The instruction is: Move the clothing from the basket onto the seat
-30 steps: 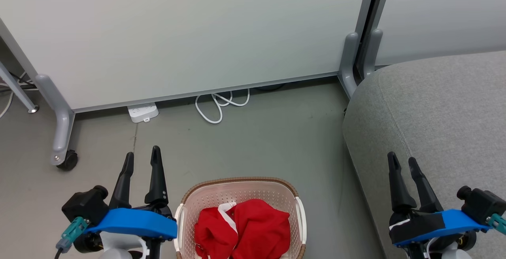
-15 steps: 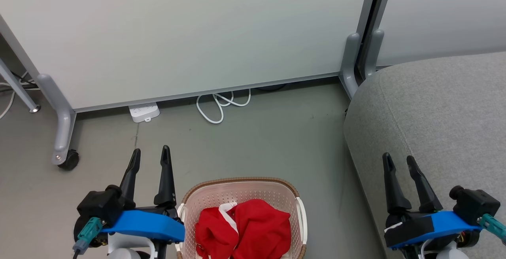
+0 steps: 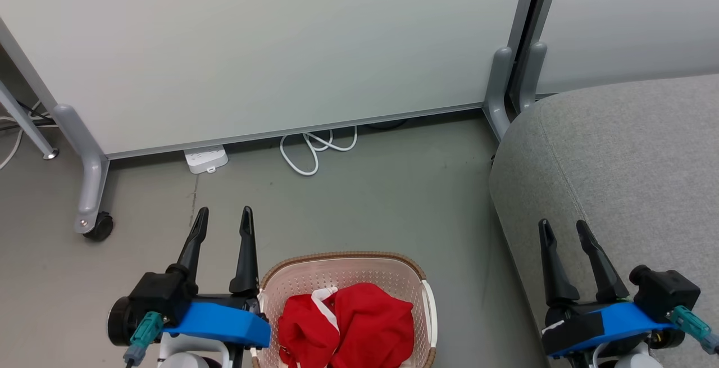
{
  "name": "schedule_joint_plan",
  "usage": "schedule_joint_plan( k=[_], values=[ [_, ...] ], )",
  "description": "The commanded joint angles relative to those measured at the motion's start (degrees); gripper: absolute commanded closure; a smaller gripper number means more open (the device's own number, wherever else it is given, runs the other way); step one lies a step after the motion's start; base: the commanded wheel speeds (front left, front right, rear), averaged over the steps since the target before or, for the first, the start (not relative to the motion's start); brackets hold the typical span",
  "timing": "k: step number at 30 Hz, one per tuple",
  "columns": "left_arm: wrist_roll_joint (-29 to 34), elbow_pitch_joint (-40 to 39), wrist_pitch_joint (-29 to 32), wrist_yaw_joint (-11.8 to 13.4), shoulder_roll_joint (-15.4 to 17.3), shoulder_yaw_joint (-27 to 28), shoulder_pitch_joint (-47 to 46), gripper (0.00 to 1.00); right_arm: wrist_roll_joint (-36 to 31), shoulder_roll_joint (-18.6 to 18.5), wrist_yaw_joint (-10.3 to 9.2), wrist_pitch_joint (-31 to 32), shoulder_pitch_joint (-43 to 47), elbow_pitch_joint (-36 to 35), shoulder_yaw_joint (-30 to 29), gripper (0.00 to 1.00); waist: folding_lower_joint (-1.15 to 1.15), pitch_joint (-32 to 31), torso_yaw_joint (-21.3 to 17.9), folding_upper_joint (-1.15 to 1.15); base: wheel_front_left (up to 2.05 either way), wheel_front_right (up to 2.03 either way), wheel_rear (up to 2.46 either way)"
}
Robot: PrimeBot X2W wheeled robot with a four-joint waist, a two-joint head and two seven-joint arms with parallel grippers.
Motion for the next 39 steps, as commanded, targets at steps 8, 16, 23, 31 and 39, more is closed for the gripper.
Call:
schedule_joint_plan(
  k=[8,16,23,31,39],
  values=[
    [4.03,-0.09,-1.43,0.34,0.25,-0.49,-0.67,0.00,-4.37,-0.43,0.13,-1.32,-0.54,0.09,0.33,0.00,0.00,-0.02,0.09,0.00,0.00,0.00,0.00],
    [6.19,0.33,-2.11,0.13,0.25,-0.99,-0.76,0.00,-7.14,-0.45,0.13,-2.02,-0.51,0.27,0.29,0.00,0.00,-0.03,0.34,0.00,0.00,0.00,0.00],
    [6.48,0.79,-2.42,-0.09,0.25,-1.06,-0.38,0.00,-8.32,-0.44,0.14,-2.29,-0.25,0.43,0.18,0.00,0.00,-0.19,0.69,0.00,0.00,0.00,0.00],
    [5.65,1.31,-2.41,-0.12,0.25,-0.79,0.03,0.00,-7.96,-0.44,0.13,-2.29,-0.09,0.67,0.01,0.00,0.00,-0.33,0.75,0.00,0.00,0.00,0.00],
    [5.33,1.92,-2.40,-0.47,0.24,-0.52,-0.05,0.00,-7.74,-0.44,0.10,-2.29,-0.13,0.84,-0.13,0.00,0.00,-0.23,0.66,0.00,0.00,0.00,0.00]
  ],
)
